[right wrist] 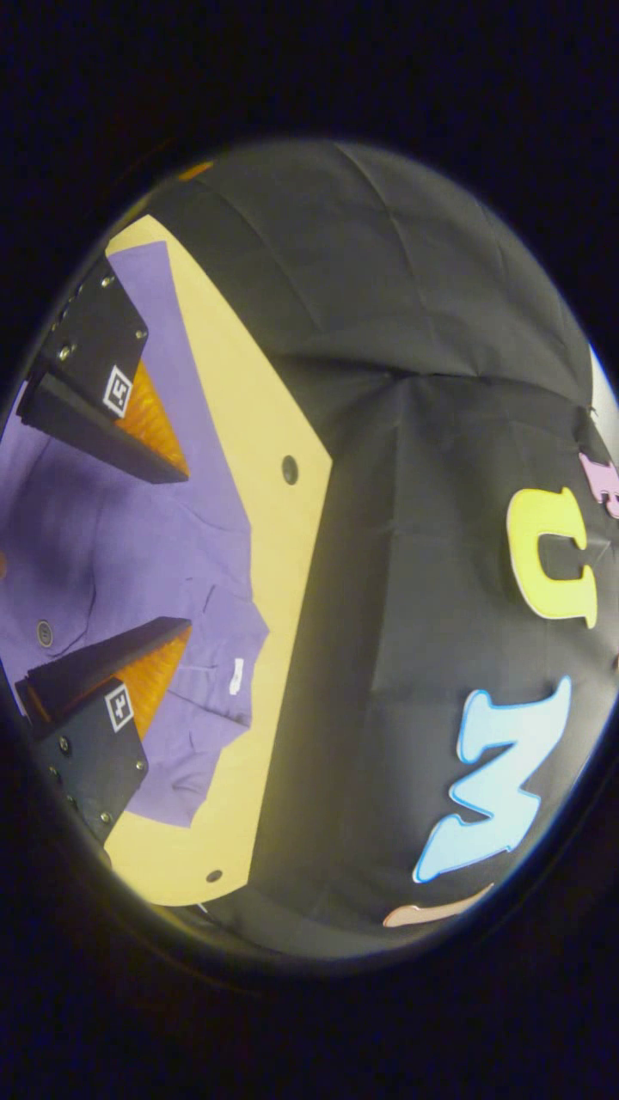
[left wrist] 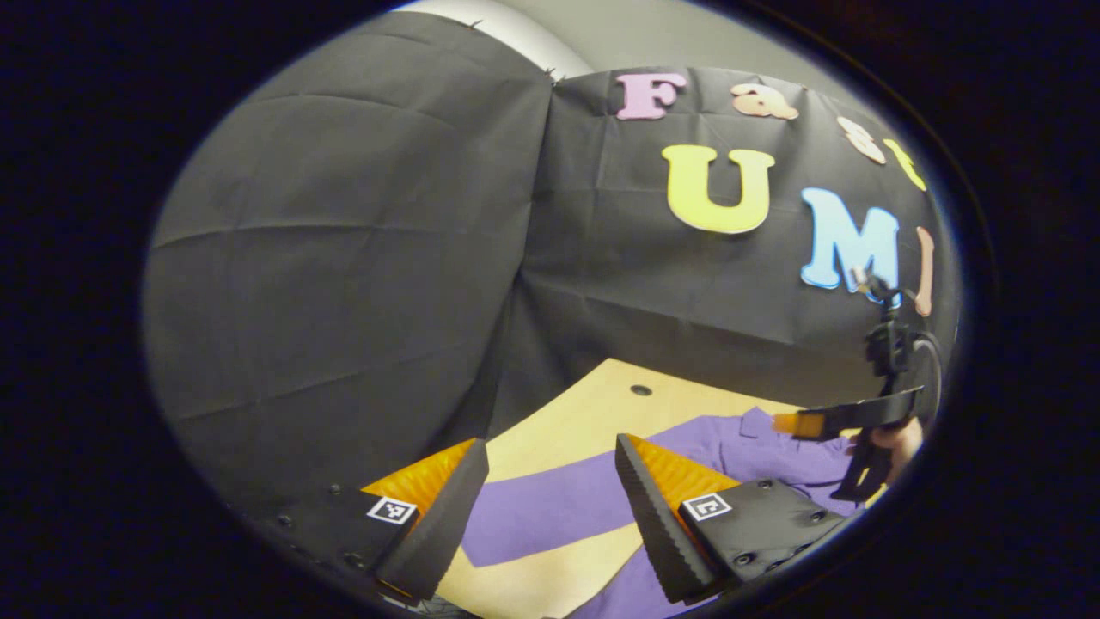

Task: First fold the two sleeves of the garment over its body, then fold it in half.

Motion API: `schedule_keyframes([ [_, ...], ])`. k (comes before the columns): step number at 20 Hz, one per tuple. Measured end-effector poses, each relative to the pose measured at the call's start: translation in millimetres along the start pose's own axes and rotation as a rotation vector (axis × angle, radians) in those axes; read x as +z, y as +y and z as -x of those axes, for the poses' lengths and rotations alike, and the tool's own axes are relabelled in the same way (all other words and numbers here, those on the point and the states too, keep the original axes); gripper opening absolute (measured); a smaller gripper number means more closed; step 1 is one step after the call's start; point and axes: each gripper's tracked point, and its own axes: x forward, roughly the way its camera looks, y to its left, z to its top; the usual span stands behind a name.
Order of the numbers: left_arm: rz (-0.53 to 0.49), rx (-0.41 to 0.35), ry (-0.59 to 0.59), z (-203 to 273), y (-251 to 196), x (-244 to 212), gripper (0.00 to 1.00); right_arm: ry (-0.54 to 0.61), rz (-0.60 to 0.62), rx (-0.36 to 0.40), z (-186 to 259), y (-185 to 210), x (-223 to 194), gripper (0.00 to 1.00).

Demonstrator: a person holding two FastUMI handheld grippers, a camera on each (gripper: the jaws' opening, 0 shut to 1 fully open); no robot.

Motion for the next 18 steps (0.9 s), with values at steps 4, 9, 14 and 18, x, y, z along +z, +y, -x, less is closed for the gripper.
schedule_keyframes([
  [4, 0.045, 0.122, 0.113, -25, 37, -44, 0.95, -0.095, -0.009, -0.007, 43, -2, 32, 0.96],
  [9, 0.08, 0.225, 0.225, -49, 69, -89, 0.94, -0.163, 0.01, -0.028, 93, -9, 48, 0.96],
  [14, 0.112, 0.264, 0.306, -70, 82, -123, 0.95, -0.167, 0.04, -0.058, 136, -18, 40, 0.96],
  [18, 0.104, 0.276, 0.326, -78, 85, -137, 0.95, -0.186, 0.02, -0.062, 162, -14, 35, 0.96],
])
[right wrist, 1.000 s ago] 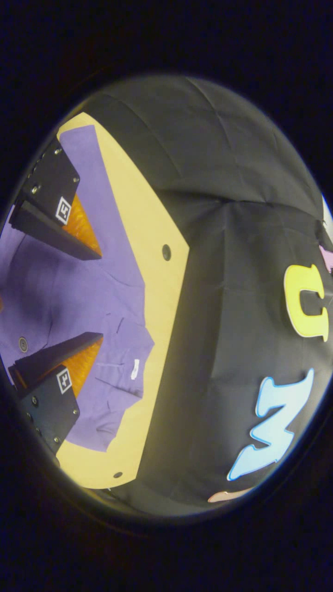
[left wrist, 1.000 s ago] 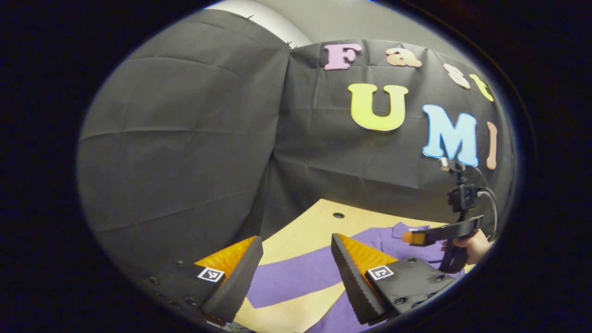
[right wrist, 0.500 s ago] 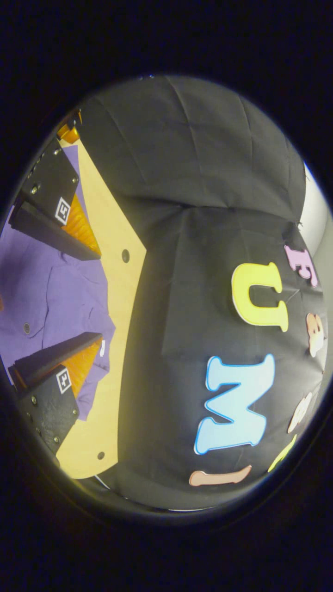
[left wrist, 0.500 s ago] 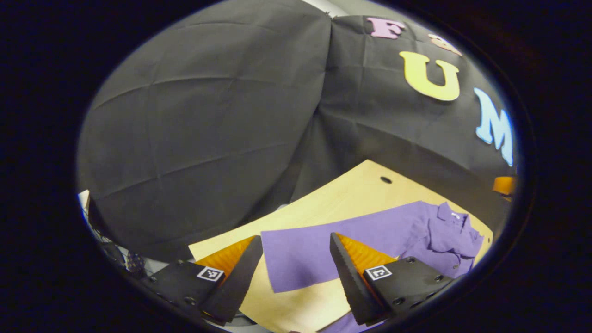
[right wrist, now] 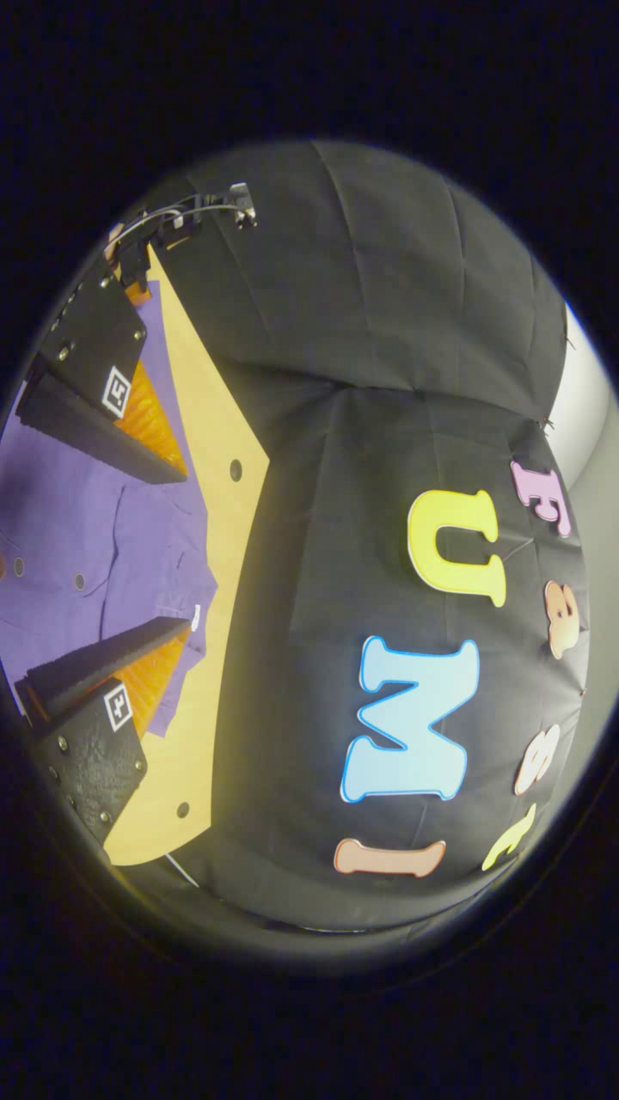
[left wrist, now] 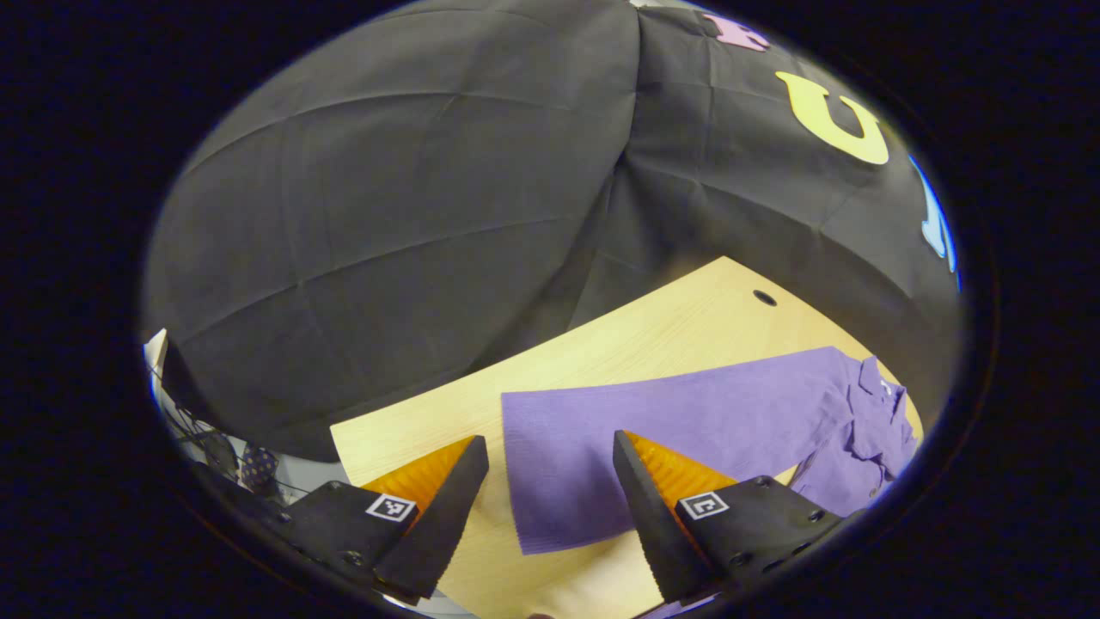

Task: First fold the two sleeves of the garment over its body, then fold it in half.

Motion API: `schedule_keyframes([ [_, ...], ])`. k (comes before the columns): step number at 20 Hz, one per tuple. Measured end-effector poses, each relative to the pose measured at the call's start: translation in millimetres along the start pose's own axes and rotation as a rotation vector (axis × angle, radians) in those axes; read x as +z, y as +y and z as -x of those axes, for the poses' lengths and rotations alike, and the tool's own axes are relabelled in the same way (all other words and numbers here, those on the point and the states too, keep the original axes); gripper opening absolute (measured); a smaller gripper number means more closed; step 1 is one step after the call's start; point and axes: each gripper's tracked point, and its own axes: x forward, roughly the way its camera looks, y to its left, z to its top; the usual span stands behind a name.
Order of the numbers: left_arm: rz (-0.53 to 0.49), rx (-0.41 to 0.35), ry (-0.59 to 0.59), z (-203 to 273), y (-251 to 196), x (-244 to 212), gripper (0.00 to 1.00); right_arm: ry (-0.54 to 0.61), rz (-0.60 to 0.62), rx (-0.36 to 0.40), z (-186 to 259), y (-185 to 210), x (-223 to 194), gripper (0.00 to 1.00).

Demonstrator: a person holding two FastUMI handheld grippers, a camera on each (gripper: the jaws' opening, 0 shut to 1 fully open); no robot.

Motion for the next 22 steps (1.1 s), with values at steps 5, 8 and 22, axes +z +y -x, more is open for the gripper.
schedule_keyframes([
  [5, -0.029, 0.004, 0.019, -6, -4, -11, 0.94, -0.063, -0.023, -0.054, 16, -13, 17, 0.96],
  [8, -0.083, 0.024, 0.02, -9, -8, -16, 0.93, -0.054, -0.032, -0.058, 16, -16, 12, 0.96],
  [22, -0.172, -0.012, 0.047, -17, -31, -13, 0.11, -0.014, -0.099, -0.12, 26, -65, -11, 0.96],
])
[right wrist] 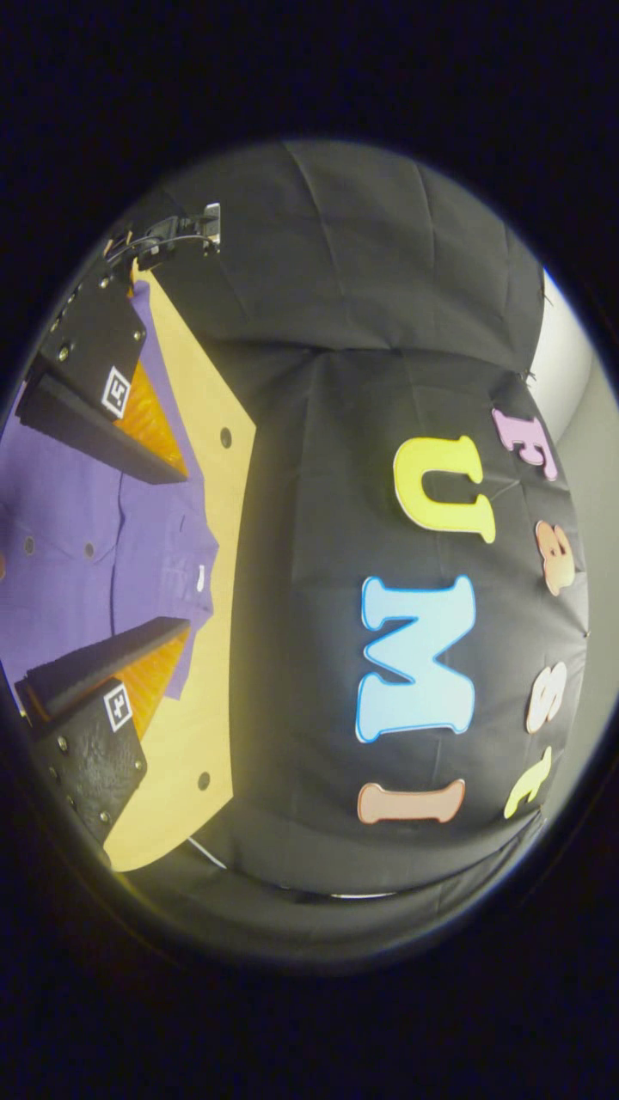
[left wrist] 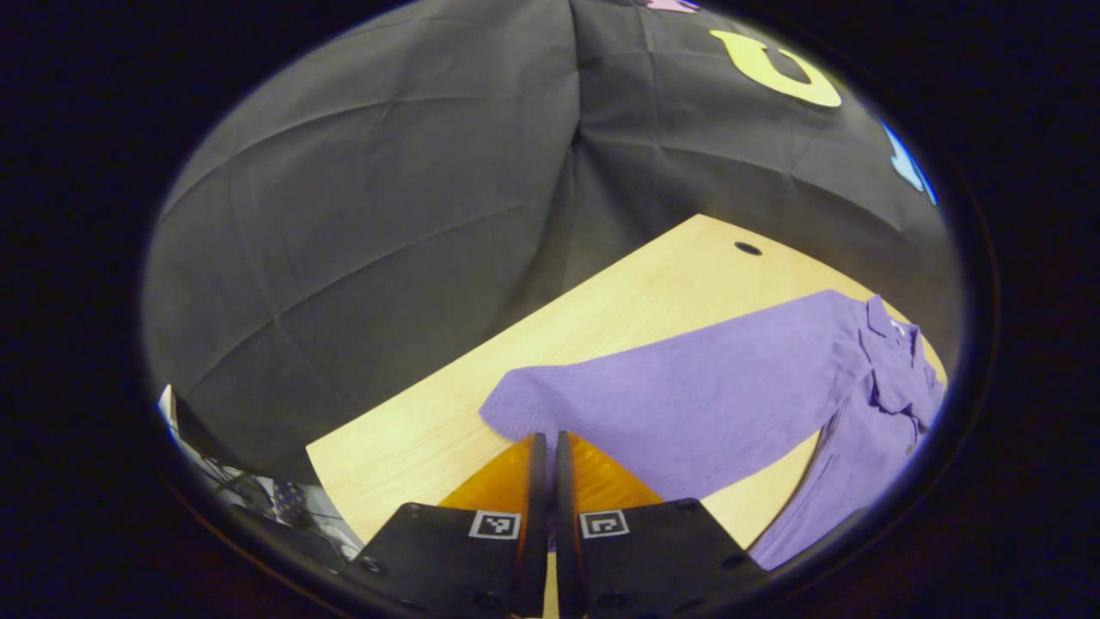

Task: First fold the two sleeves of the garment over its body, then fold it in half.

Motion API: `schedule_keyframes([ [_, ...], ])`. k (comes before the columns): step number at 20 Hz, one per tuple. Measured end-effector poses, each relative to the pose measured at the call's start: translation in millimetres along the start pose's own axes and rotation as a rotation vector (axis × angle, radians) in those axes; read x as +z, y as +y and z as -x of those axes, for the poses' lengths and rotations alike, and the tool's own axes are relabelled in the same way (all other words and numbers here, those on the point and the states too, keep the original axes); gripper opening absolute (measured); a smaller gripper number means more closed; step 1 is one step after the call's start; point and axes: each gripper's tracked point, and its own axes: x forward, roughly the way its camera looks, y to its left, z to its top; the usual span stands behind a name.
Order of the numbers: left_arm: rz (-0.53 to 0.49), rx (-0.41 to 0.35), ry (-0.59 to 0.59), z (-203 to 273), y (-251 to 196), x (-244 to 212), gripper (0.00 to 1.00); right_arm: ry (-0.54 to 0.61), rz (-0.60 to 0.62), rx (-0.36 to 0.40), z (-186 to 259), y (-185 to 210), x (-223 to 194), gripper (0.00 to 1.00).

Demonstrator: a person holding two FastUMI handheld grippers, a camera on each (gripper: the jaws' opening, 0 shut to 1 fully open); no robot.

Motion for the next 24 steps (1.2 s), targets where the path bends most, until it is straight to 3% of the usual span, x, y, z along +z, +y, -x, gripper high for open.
schedule_keyframes([
  [1, 0.014, -0.004, 0.011, 1, -3, 0, 0.06, -0.003, -0.003, -0.014, 1, -7, 1, 0.96],
  [5, 0.069, -0.019, -0.031, 11, -23, 29, 0.06, -0.008, -0.013, -0.066, 9, -39, 0, 0.96],
  [8, 0.052, -0.072, -0.095, 30, -62, 61, 0.06, -0.006, -0.024, -0.099, 14, -62, -4, 0.96],
  [14, -0.079, -0.249, -0.214, 77, -183, 101, 0.07, -0.001, -0.047, -0.162, 30, -107, -18, 0.96],
  [21, -0.207, -0.433, -0.25, 130, -323, 88, 0.06, 0.012, -0.081, -0.238, 53, -168, -38, 0.96],
  [24, -0.26, -0.499, -0.278, 155, -361, 79, 0.06, 0.006, -0.046, -0.271, 58, -194, -44, 0.96],
])
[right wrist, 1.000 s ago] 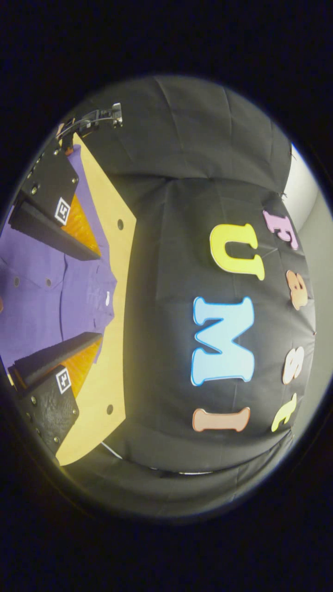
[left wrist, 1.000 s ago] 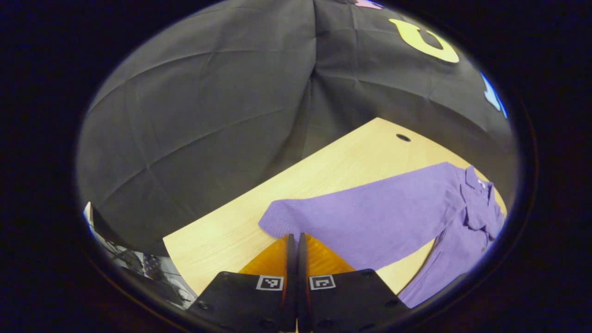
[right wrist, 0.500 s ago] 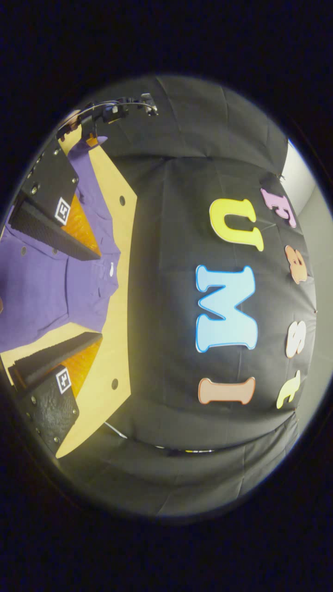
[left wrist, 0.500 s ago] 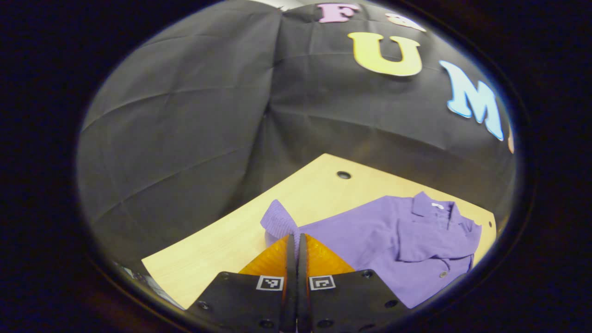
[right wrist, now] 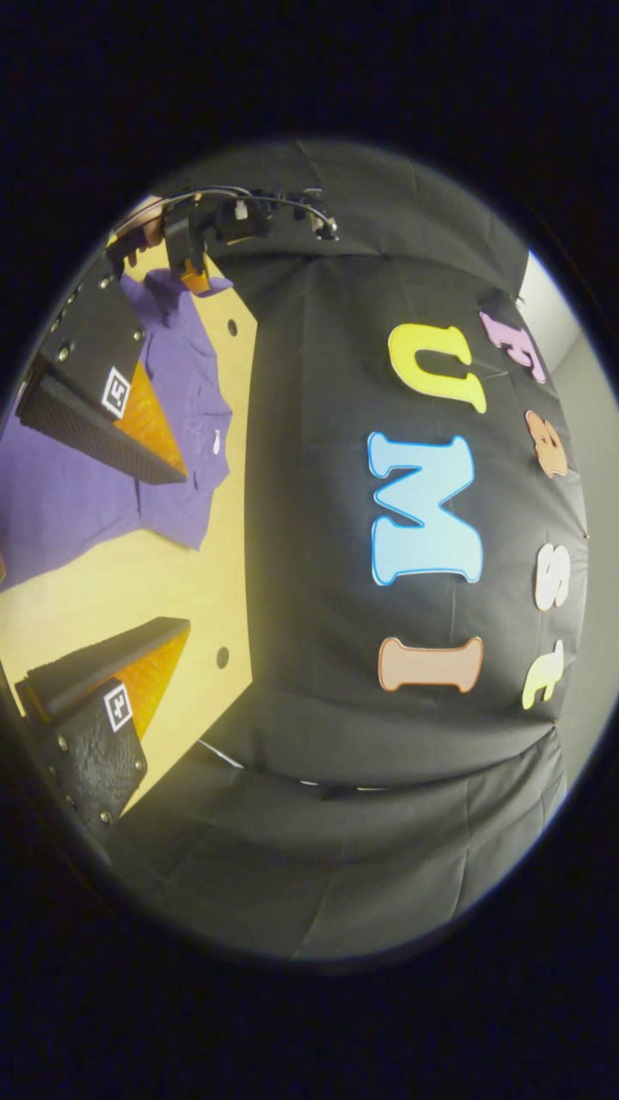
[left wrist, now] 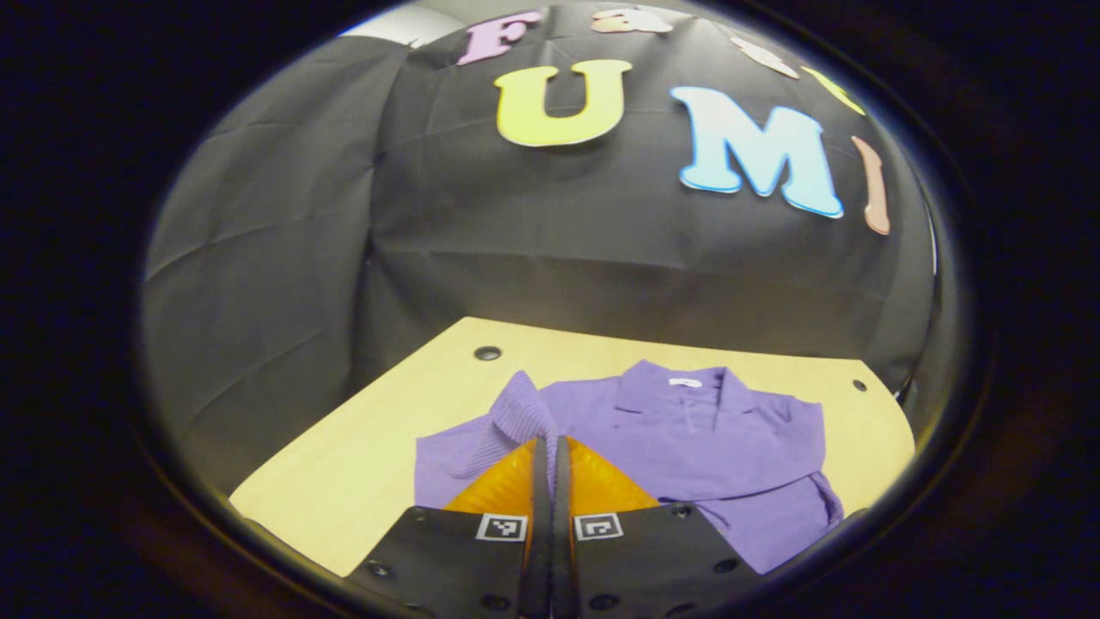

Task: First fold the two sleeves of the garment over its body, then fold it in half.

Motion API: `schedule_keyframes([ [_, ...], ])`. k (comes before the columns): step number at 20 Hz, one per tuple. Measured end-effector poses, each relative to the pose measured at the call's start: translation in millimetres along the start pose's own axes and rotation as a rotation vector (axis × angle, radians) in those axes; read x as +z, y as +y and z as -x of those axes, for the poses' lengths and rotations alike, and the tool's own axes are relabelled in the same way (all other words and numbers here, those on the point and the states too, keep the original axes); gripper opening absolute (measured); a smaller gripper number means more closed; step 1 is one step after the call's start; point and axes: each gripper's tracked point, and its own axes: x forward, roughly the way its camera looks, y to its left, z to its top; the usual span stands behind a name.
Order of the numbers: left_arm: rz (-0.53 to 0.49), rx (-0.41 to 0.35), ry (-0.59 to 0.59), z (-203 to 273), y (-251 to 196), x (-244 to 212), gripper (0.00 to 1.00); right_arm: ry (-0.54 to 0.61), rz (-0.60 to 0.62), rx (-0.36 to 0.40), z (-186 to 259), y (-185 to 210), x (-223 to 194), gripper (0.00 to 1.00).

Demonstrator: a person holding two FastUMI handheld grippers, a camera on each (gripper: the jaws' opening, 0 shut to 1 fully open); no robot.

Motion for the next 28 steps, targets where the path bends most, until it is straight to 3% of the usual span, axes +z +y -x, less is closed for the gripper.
schedule_keyframes([
  [10, -0.092, -0.167, -0.033, -31, -137, 16, 0.06, 0.032, -0.028, -0.053, 9, -49, -22, 0.96],
  [19, -0.221, -0.349, 0.031, -51, -274, -34, 0.06, 0.081, -0.061, -0.136, 16, -92, -46, 0.96],
  [23, -0.282, -0.389, 0.062, -63, -307, -56, 0.06, 0.118, -0.067, -0.139, 19, -94, -56, 0.96],
  [28, -0.258, -0.403, 0.138, -73, -317, -86, 0.06, 0.14, -0.054, -0.101, 15, -93, -66, 0.96],
])
